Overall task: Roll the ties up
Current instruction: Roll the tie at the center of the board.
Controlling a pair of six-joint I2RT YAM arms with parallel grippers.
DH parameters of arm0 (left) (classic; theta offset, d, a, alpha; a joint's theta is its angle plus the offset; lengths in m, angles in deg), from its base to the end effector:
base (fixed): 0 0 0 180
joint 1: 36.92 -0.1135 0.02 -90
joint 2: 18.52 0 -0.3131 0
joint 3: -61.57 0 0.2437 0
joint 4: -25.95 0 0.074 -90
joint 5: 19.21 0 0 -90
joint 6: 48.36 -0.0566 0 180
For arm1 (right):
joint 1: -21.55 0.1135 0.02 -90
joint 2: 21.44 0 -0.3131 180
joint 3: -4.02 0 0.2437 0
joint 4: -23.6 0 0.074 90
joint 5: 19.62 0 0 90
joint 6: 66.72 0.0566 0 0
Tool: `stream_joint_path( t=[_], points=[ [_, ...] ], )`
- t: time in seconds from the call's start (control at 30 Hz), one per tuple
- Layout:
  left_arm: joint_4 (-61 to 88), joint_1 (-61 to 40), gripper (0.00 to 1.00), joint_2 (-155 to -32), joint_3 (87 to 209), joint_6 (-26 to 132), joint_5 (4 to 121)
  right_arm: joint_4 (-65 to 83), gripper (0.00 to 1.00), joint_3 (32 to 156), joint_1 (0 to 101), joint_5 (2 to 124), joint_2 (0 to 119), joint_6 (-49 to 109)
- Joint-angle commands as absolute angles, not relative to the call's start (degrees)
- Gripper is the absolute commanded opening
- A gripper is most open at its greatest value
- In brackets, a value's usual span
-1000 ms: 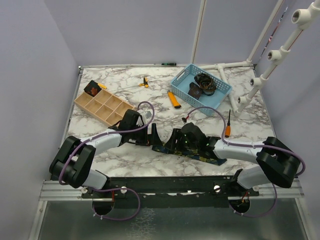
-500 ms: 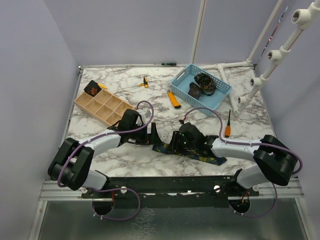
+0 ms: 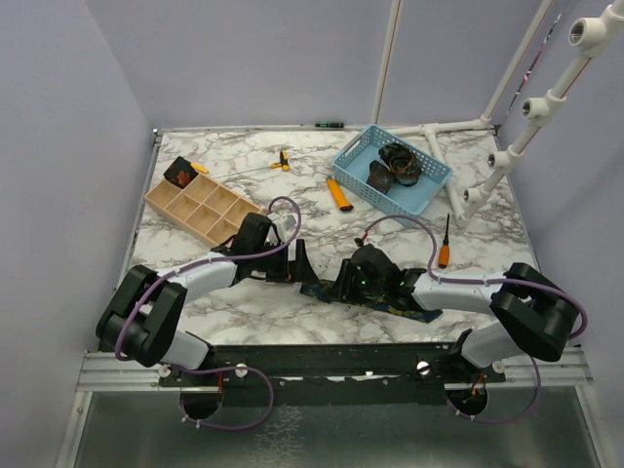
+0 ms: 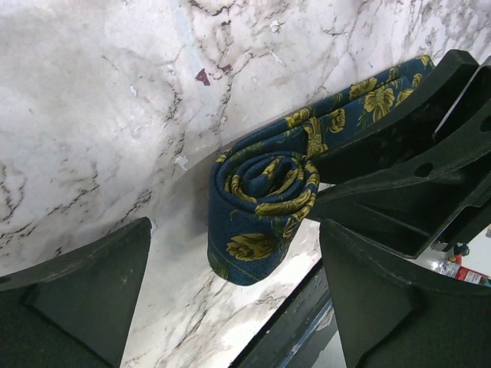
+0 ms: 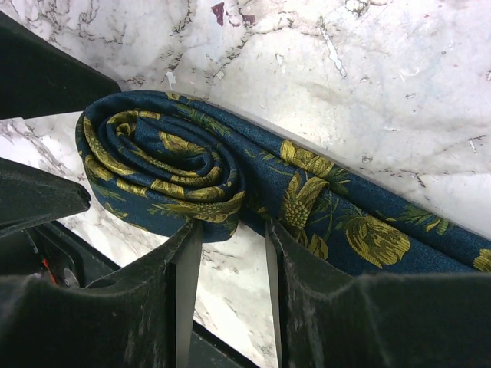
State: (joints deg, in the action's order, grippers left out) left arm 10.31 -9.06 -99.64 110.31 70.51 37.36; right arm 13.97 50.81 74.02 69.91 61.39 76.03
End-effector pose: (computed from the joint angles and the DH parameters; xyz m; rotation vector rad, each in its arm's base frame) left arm 0.2140 -0.1484 0.2022 0.2697 2.5371 -1.1318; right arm 0.1636 0.2138 0.1874 0.0020 2.5531 0.8327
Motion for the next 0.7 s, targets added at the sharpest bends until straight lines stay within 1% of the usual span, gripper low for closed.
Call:
stream_joint_path(
  t=[0.0,0.17,0.3,0.5,0.57,0.67],
  points=[
    [16.01,-8.76,0.90,-101.31,109.43,70.95,33.41,14.19,0.40,48.30,74.06,70.99,61.41,76.40],
    [17.54,-7.31,0.88,-101.56,108.49,70.97,32.81,16.55,0.40,46.60,72.92,69.15,60.80,77.24],
    [18.58,-5.94,0.84,-102.90,107.96,70.65,33.01,18.08,0.40,46.64,72.30,67.12,60.44,77.74],
    [20.33,-5.61,0.80,-104.92,107.49,71.10,33.98,19.50,0.40,47.20,71.67,64.75,60.51,78.73],
    [21.64,-5.63,0.78,-105.59,107.47,71.85,33.96,20.05,0.40,46.98,71.36,64.05,60.84,79.08],
    [23.12,-5.30,0.72,-106.50,107.22,72.68,33.77,20.64,0.39,46.68,71.05,63.21,61.14,79.57]
  ],
)
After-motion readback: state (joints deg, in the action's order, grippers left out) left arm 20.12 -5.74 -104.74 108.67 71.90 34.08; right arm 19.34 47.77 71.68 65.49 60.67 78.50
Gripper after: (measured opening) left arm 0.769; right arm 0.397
